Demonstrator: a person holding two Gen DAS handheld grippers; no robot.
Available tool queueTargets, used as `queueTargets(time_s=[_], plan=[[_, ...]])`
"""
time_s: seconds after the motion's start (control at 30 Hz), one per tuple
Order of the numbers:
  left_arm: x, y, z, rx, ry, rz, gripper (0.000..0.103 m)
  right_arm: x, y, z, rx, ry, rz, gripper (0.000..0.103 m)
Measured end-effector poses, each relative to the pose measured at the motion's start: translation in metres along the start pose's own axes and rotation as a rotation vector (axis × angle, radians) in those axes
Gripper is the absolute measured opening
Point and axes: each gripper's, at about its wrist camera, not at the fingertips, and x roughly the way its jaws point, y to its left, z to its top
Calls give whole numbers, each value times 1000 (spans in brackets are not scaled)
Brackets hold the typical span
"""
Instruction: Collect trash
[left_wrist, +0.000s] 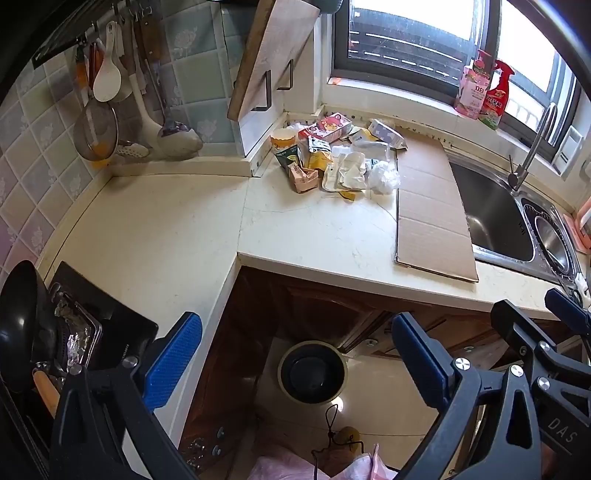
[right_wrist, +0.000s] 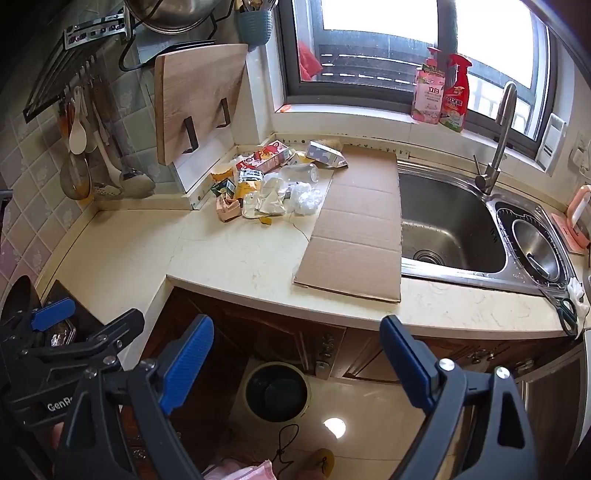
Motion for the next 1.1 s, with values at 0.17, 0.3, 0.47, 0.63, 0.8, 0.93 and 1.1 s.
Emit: queueTargets(time_s=[0.17,0.3,0.47,0.63,0.8,0.93,1.1], plan=[[-1,1,0,-1,1,-4,101,-4,-5,1,3,3,3,92],[0,1,-1,-4,3,-9,101,0,1,-3,2,3,2,92],[-1,2,-4,-12,10,-20,100,-2,1,-3,1,3,3,92],[-1,2,-3,-11,10,-21,100,-3,0,-4,0,3,3,92],[-1,3,-3,-11,11,-21,100,-1,0,-4,0,3,4,92],[-1,4,-3,-12,10,-22,100,-5,2,-7,0,0,11,92],[-2,4,-4,-15,15,-25,100,-10,0,-11,0,-1,21,92]])
